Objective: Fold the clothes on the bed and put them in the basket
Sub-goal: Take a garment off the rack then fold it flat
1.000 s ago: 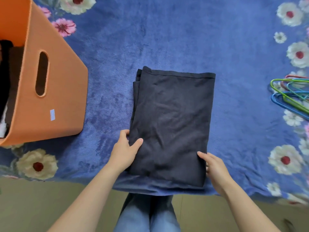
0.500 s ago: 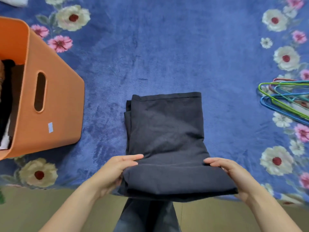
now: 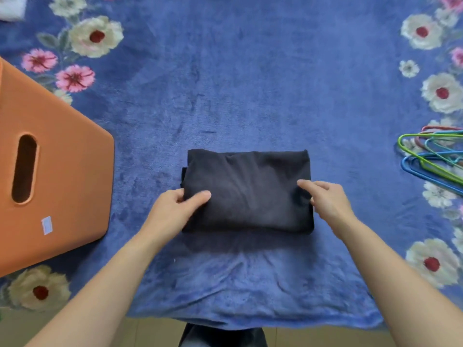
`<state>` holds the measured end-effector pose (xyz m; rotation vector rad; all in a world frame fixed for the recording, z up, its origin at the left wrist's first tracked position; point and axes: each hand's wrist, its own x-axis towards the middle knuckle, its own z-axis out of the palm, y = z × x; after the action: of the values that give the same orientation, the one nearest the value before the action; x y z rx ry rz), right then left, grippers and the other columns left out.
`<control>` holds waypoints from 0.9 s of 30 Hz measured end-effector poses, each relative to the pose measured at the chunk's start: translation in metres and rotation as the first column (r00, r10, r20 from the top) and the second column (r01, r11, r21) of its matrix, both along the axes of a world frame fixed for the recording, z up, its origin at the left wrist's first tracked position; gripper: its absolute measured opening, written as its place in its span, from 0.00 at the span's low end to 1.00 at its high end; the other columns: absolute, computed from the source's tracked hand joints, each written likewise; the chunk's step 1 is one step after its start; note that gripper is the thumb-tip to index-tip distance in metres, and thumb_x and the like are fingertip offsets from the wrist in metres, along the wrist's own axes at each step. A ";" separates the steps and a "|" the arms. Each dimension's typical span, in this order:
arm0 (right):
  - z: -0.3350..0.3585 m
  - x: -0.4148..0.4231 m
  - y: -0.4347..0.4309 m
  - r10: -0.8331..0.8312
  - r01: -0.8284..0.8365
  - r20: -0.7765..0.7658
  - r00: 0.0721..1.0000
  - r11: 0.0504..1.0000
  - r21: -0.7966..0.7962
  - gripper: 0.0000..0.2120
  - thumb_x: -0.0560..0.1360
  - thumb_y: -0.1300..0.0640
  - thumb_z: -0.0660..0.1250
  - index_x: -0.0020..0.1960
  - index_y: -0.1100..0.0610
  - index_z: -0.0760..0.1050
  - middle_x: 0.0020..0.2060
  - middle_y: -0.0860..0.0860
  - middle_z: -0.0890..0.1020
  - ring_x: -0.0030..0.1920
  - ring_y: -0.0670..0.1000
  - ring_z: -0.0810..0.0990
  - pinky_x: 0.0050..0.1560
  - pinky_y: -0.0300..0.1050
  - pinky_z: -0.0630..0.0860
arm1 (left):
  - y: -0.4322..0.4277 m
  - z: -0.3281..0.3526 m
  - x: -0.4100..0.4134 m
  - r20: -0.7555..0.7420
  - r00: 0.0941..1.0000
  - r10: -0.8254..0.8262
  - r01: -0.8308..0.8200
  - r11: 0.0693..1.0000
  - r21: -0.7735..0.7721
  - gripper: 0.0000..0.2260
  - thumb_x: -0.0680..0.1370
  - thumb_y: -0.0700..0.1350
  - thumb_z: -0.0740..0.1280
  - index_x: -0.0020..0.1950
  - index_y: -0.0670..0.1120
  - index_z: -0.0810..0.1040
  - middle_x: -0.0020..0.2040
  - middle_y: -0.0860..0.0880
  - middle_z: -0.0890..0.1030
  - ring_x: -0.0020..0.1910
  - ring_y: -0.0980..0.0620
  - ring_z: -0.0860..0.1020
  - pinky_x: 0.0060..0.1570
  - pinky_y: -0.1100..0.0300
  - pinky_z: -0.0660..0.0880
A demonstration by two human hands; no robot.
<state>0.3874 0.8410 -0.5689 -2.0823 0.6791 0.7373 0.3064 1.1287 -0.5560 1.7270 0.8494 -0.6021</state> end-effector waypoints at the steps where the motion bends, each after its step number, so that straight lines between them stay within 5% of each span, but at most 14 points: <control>1: -0.002 -0.003 0.000 0.016 -0.012 0.078 0.997 0.999 -0.052 0.21 0.74 0.45 0.68 0.36 0.62 0.71 0.29 0.52 0.68 0.31 0.51 0.65 0.34 0.45 0.61 | -0.006 -0.004 -0.006 0.072 0.997 -0.039 0.034 0.997 0.074 0.14 0.70 0.62 0.71 0.45 0.52 0.81 0.45 0.52 0.83 0.43 0.56 0.80 0.52 0.55 0.77; 3: -0.005 -0.010 0.000 -0.018 0.024 0.199 0.980 0.999 -0.025 0.21 0.75 0.46 0.69 0.36 0.62 0.71 0.32 0.51 0.70 0.33 0.50 0.67 0.36 0.45 0.63 | -0.019 -0.005 -0.015 0.203 0.979 0.011 -0.036 0.992 0.119 0.06 0.78 0.56 0.66 0.50 0.56 0.80 0.50 0.58 0.83 0.51 0.62 0.80 0.57 0.57 0.75; 5: -0.009 -0.014 0.003 -0.078 0.067 0.282 0.956 0.997 0.048 0.19 0.78 0.49 0.67 0.39 0.64 0.71 0.33 0.52 0.71 0.34 0.49 0.67 0.36 0.45 0.63 | -0.033 -0.003 -0.017 0.312 0.946 0.084 -0.144 0.974 0.174 0.08 0.81 0.54 0.61 0.54 0.55 0.78 0.49 0.63 0.81 0.50 0.68 0.77 0.57 0.62 0.73; 7: -0.015 -0.016 0.008 -0.072 0.077 0.360 0.930 0.997 0.000 0.17 0.80 0.50 0.63 0.42 0.63 0.70 0.33 0.52 0.73 0.34 0.49 0.67 0.35 0.45 0.64 | -0.044 -0.006 -0.016 0.358 0.922 0.148 -0.247 0.936 0.249 0.11 0.82 0.53 0.58 0.54 0.51 0.77 0.48 0.60 0.81 0.51 0.64 0.77 0.55 0.59 0.72; 9: -0.022 -0.018 0.012 -0.017 0.052 0.369 0.929 0.995 -0.086 0.15 0.81 0.50 0.61 0.42 0.60 0.69 0.33 0.50 0.74 0.35 0.50 0.69 0.35 0.43 0.65 | -0.046 -0.021 -0.016 0.265 0.946 0.185 -0.265 0.912 0.312 0.18 0.82 0.55 0.58 0.49 0.40 0.75 0.51 0.43 0.80 0.57 0.44 0.76 0.57 0.48 0.70; 11: -0.028 -0.019 0.015 0.018 0.025 0.316 0.949 0.991 -0.131 0.14 0.81 0.49 0.61 0.42 0.58 0.69 0.34 0.48 0.74 0.38 0.52 0.71 0.37 0.45 0.66 | -0.044 -0.034 -0.016 0.129 0.968 0.214 -0.245 0.916 0.317 0.22 0.81 0.57 0.59 0.49 0.36 0.73 0.53 0.35 0.77 0.58 0.34 0.72 0.57 0.43 0.68; 13: -0.029 -0.017 0.014 -0.034 0.071 0.267 0.963 0.989 -0.127 0.14 0.80 0.47 0.63 0.47 0.58 0.71 0.37 0.45 0.75 0.43 0.51 0.73 0.43 0.46 0.65 | -0.040 -0.036 -0.013 0.126 0.966 0.225 -0.256 0.896 0.362 0.16 0.79 0.54 0.62 0.46 0.41 0.74 0.45 0.40 0.78 0.51 0.38 0.73 0.49 0.47 0.69; 15: -0.027 -0.015 0.010 -0.092 0.116 0.221 0.971 0.988 -0.099 0.16 0.78 0.44 0.64 0.51 0.57 0.72 0.40 0.43 0.75 0.46 0.50 0.74 0.47 0.44 0.65 | -0.033 -0.035 -0.010 0.147 0.957 0.249 -0.288 0.868 0.404 0.10 0.77 0.52 0.65 0.51 0.47 0.74 0.50 0.48 0.76 0.54 0.45 0.73 0.53 0.53 0.68; 19: -0.021 -0.017 -0.001 -0.020 0.020 -0.003 1.000 0.999 0.038 0.19 0.72 0.38 0.69 0.42 0.55 0.77 0.38 0.47 0.81 0.42 0.50 0.78 0.43 0.46 0.71 | -0.027 -0.029 0.000 -0.060 0.921 0.386 -0.377 0.919 0.114 0.31 0.68 0.69 0.68 0.59 0.46 0.75 0.53 0.53 0.80 0.55 0.52 0.78 0.59 0.54 0.72; 23: -0.017 -0.020 -0.009 -0.061 0.147 -0.273 0.960 0.941 0.306 0.16 0.70 0.47 0.75 0.51 0.58 0.83 0.46 0.50 0.87 0.48 0.50 0.84 0.54 0.48 0.78 | -0.027 -0.027 0.005 -0.217 0.925 0.313 -0.346 0.928 -0.139 0.25 0.63 0.58 0.79 0.53 0.46 0.82 0.47 0.50 0.86 0.48 0.50 0.83 0.52 0.54 0.79; 27: -0.005 -0.028 -0.022 -0.256 0.428 -0.408 0.876 0.802 0.417 0.12 0.70 0.59 0.73 0.53 0.60 0.80 0.44 0.53 0.84 0.44 0.51 0.81 0.47 0.44 0.77 | -0.033 -0.010 -0.006 -0.359 0.873 0.331 -0.453 0.822 -0.344 0.17 0.68 0.48 0.76 0.54 0.44 0.83 0.46 0.45 0.86 0.41 0.47 0.84 0.43 0.55 0.81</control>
<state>0.3595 0.8195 -0.5737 -1.3194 0.9177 0.9439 0.3001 1.0953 -0.5657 1.0399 1.1525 -0.6958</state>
